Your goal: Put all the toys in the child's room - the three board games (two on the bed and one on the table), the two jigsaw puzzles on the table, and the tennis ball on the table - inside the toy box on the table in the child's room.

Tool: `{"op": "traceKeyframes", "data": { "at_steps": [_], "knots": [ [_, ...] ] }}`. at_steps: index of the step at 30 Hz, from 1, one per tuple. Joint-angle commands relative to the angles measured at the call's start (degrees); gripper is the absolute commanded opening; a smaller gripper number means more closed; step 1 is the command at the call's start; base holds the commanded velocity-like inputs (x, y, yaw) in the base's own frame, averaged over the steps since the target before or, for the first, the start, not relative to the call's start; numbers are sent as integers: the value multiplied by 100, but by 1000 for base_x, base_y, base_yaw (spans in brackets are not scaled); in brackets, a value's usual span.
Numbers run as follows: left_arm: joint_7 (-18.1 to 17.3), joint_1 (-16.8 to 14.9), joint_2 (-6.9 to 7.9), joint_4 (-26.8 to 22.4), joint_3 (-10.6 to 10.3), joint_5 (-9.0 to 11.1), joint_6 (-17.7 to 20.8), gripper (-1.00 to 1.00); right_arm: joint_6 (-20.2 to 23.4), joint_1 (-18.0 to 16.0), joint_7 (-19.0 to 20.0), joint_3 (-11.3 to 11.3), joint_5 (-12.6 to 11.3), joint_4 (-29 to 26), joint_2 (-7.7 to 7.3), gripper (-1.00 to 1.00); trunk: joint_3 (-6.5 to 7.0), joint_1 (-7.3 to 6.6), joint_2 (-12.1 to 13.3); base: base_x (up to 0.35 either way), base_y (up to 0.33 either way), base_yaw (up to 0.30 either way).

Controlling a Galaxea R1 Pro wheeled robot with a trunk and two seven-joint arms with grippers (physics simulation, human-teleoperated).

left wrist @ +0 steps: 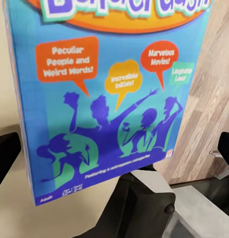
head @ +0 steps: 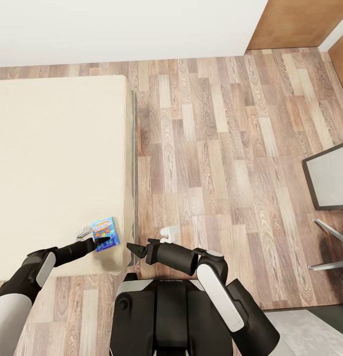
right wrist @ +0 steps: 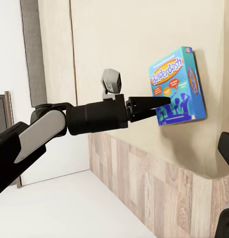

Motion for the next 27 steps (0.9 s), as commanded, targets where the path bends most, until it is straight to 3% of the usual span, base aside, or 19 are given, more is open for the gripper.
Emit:
{"op": "traceKeyframes", "data": {
  "at_steps": [1,27],
  "knots": [
    [-18,-2,-4,0,9,21,38,100,26,-2,16,-7,6,-2,2,100,-5,3,-9,0,0,0],
    [-41,6,-27,1,8,41,8,100,26,-2,16,-7,6,-2,-7,100,-5,3,-9,0,0,0]
  ]
}}
